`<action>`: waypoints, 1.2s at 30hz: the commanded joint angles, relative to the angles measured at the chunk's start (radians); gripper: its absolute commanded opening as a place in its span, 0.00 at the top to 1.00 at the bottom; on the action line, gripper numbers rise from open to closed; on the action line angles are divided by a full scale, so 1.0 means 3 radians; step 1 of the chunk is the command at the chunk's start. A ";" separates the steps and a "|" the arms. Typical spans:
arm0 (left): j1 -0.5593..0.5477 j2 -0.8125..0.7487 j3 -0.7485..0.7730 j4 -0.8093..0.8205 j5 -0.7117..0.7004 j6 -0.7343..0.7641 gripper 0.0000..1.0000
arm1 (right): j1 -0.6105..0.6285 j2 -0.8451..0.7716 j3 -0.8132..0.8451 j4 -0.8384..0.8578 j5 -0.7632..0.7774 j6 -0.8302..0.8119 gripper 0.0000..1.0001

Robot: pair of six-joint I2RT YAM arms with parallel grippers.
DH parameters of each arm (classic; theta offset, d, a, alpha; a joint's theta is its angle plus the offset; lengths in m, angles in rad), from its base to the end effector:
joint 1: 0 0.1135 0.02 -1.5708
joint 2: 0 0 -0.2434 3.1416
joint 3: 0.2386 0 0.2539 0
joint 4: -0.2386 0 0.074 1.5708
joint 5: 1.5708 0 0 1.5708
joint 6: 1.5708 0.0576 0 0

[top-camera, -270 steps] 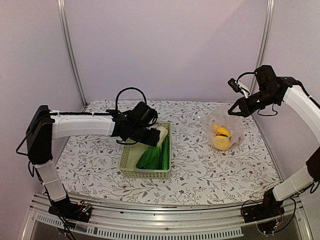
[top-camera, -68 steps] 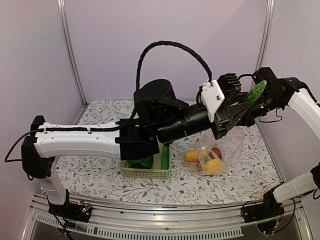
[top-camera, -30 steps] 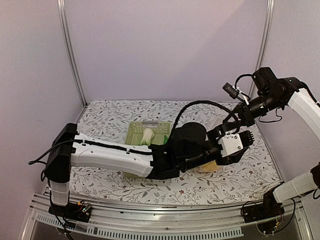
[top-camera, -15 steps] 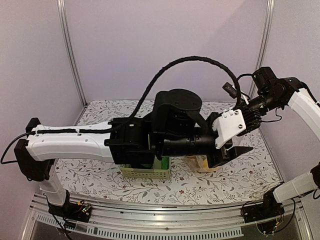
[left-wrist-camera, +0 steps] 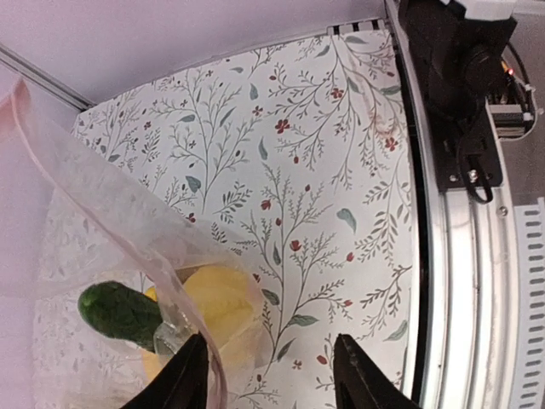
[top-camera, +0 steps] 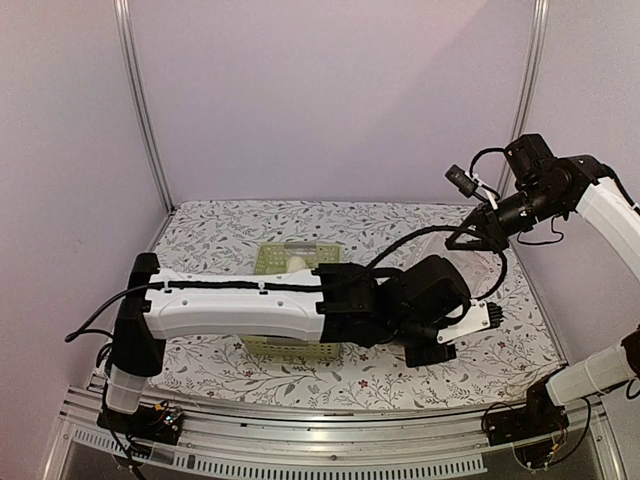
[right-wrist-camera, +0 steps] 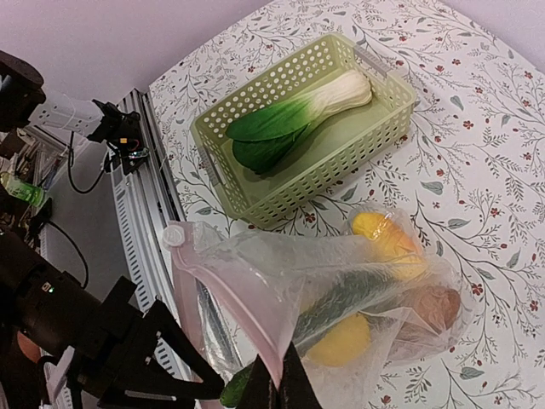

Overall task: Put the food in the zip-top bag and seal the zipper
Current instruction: Adjust the zipper food storage bag at the center of the board.

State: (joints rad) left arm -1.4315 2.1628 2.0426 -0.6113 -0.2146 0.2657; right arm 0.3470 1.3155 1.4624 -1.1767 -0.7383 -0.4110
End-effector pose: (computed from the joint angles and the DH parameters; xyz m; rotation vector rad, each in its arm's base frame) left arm 0.0822 -0.4983 0.2584 1.6567 1.6071 -0.3589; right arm 0.2255 0.1228 0.3445 -1.1432 2.1648 0.9196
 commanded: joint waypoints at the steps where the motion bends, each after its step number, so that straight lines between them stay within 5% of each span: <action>1: 0.0059 0.0048 0.0153 -0.0104 -0.0535 0.0122 0.54 | 0.0020 -0.0074 -0.0073 0.0065 0.0021 0.0014 1.00; 10: 0.0091 0.0017 0.0135 0.0066 -0.0724 0.0218 0.87 | 0.0023 -0.0064 -0.0053 0.0094 0.0055 0.0024 1.00; 15: 0.0102 -0.0107 0.0157 0.0409 -0.1162 0.0439 0.95 | 0.0018 -0.0037 0.0086 0.0190 0.0453 0.0143 1.00; 20: 0.0113 -0.0322 0.0022 0.1088 -0.1508 0.0720 0.96 | -0.0034 0.0028 0.0188 0.0247 0.0676 0.0224 1.00; 27: 0.0253 -0.0159 0.0105 0.1066 -0.1423 0.0656 0.98 | -0.0280 0.0109 0.0461 0.0368 0.0898 0.0301 1.00; 29: 0.0334 -0.0153 0.0071 0.1279 -0.1427 0.0648 0.86 | -0.0293 0.0147 0.0572 0.0419 0.1005 0.0319 1.00; 32: 0.0427 -0.0181 0.0058 0.1551 -0.1448 0.0610 0.53 | -0.0338 0.0251 0.0783 0.0475 0.1110 0.0371 1.00; 36: 0.0434 -0.0420 -0.0200 0.1959 -0.1429 0.0607 0.31 | -0.0374 0.0411 0.1031 0.0567 0.1305 0.0440 1.00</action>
State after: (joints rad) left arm -1.3148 2.1109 2.0525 -0.1825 -0.6407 0.4561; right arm 0.2489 1.4006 1.6997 -1.0756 -0.4274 -0.3130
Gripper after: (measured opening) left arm 0.626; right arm 0.006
